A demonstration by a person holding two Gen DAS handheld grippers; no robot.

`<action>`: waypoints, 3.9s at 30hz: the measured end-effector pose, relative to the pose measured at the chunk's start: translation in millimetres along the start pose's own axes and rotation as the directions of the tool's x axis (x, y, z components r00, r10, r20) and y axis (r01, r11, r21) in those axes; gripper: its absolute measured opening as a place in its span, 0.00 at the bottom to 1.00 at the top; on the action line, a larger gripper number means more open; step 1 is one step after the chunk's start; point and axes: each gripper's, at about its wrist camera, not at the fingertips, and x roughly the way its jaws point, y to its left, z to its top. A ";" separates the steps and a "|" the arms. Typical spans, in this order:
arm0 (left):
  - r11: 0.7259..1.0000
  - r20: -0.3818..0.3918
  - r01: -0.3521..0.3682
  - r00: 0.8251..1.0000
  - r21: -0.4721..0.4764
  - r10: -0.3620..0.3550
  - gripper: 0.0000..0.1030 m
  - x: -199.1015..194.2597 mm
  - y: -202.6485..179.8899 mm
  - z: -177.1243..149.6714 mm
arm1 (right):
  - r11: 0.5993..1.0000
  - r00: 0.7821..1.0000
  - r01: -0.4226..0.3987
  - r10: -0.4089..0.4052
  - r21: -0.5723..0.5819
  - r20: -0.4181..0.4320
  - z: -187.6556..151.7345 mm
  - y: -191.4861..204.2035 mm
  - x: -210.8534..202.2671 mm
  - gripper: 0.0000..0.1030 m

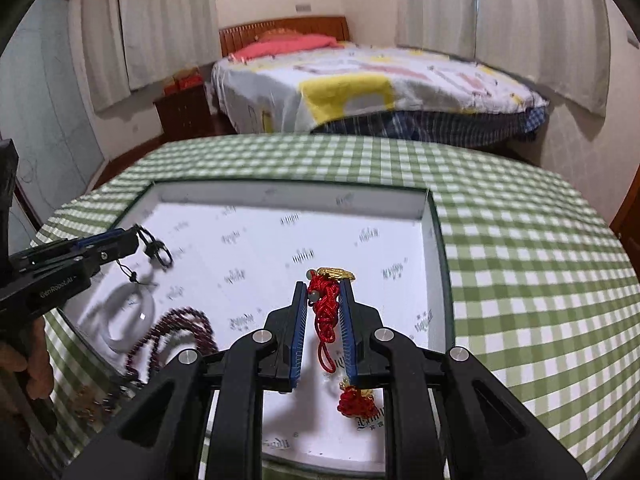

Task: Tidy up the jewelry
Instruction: 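Open the left tool over the box while the right tool releases the tassel charm, then withdraw both tools and move the right tool over the rhinestone brooch, then close the right tool on the rhinestone brooch while the left tool grasps the gold chain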

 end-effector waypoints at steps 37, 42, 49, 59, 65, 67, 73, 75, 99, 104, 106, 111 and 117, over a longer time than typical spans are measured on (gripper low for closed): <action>0.999 0.105 0.002 0.994 -0.042 0.002 0.56 -97.0 -1.2 -37.9 | 0.999 0.998 -0.003 0.001 0.032 0.069 -28.7 12.4 -85.5 0.37; 0.998 0.106 0.003 0.994 -0.059 0.003 0.56 -113.5 -1.0 -53.7 | 0.999 0.998 -0.001 -0.001 0.036 0.067 -47.0 14.5 -100.1 0.37; 0.997 0.099 -0.011 0.995 -0.075 0.019 0.56 -130.0 -3.3 -81.7 | 0.999 0.998 0.004 -0.006 0.038 0.068 -69.0 16.6 -110.0 0.37; 0.997 0.080 -0.040 0.996 -0.071 0.045 0.56 -141.5 -6.8 -114.5 | 1.000 0.999 -0.010 0.009 0.022 0.044 -95.0 28.0 -110.9 0.37; 0.997 0.074 -0.040 0.996 -0.074 0.045 0.56 -142.4 -7.3 -119.5 | 1.000 0.999 -0.014 0.013 0.014 0.043 -99.7 32.7 -112.9 0.37; 0.997 0.073 -0.041 0.996 -0.072 0.047 0.56 -142.2 -7.4 -119.8 | 1.000 0.999 -0.014 0.014 0.012 0.040 -100.9 34.1 -112.5 0.37; 0.996 0.057 -0.046 0.997 -0.078 0.051 0.56 -137.3 -5.6 -123.2 | 1.000 1.000 -0.017 0.016 0.012 0.021 -103.4 35.0 -107.5 0.37; 0.996 0.050 -0.049 0.997 -0.080 0.053 0.56 -134.6 -4.5 -124.5 | 1.000 1.000 -0.017 0.017 0.011 0.009 -104.2 35.6 -103.4 0.37; 0.994 -0.011 -0.070 0.998 -0.086 0.070 0.56 -109.4 2.2 -136.4 | 1.000 0.994 -0.014 0.013 -0.008 -0.111 -108.6 40.6 -65.9 0.35; 0.994 -0.018 -0.067 0.998 -0.085 0.065 0.56 -106.9 1.0 -136.9 | 1.000 0.993 -0.014 0.012 -0.020 -0.116 -109.0 43.0 -66.1 0.17; 0.995 -0.020 -0.063 0.998 -0.082 0.062 0.56 -106.0 -0.5 -136.9 | 1.000 0.993 -0.019 0.016 -0.023 -0.116 -110.0 44.0 -67.2 0.14; 0.996 -0.025 -0.054 0.998 -0.068 0.053 0.56 -101.2 -6.1 -134.8 | 0.999 0.994 -0.025 0.021 -0.031 -0.111 -112.9 47.3 -71.0 0.13; 0.998 -0.049 -0.040 0.998 -0.045 0.038 0.54 -88.6 -11.9 -132.7 | 0.999 0.993 -0.028 0.025 -0.030 -0.111 -114.9 47.6 -72.0 0.13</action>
